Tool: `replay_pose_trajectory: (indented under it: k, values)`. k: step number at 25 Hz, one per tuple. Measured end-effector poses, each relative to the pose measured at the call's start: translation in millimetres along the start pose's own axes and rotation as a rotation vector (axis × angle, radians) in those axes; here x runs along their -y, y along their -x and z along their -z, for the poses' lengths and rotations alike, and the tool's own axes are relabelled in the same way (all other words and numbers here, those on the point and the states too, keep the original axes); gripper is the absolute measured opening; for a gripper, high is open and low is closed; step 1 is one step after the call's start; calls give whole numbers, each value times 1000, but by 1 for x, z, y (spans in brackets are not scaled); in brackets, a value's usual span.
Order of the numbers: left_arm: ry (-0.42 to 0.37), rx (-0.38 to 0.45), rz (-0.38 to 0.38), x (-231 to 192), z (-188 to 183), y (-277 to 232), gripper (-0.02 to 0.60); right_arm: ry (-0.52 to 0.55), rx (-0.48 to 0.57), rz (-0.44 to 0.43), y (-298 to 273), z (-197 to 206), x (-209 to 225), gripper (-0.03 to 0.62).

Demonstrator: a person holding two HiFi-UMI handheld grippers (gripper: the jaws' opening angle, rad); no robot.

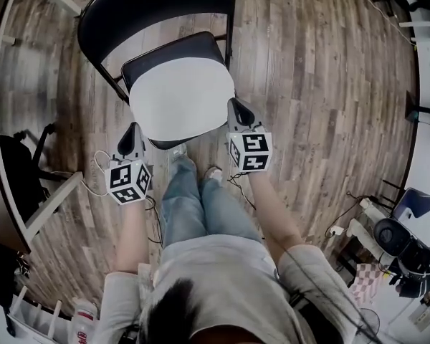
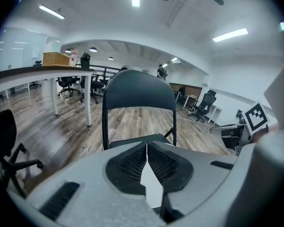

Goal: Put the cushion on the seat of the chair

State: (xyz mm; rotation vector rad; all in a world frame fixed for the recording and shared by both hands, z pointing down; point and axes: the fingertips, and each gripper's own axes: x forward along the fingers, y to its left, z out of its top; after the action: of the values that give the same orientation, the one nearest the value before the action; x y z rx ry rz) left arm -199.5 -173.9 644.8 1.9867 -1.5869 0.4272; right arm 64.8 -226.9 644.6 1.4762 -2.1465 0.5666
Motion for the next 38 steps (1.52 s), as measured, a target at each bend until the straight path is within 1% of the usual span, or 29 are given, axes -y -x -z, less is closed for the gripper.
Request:
replay_pose_trajectory:
  k: [4, 7, 14, 19, 25, 29, 38]
  values:
    - [-18, 27, -3, 15, -18, 23, 14, 51, 29, -24, 30, -19, -12, 18]
    - [-20, 54, -2, 26, -31, 40, 14, 68, 58, -37, 52, -32, -19, 18]
    - [-28, 134, -2, 50, -71, 81, 14, 69, 134, -59, 103, -69, -24, 18]
    - [-27, 210, 9, 69, -103, 113, 14, 64, 204, -74, 140, -98, -28, 18]
    - [-84, 271, 23, 95, -133, 144, 14, 99, 286, -84, 180, -132, -31, 18]
    - [-97, 315, 31, 108, -148, 164, 14, 144, 342, -92, 205, -153, -35, 18]
    - [-144, 418, 56, 143, -179, 213, 14, 209, 423, -88, 260, -176, -36, 18]
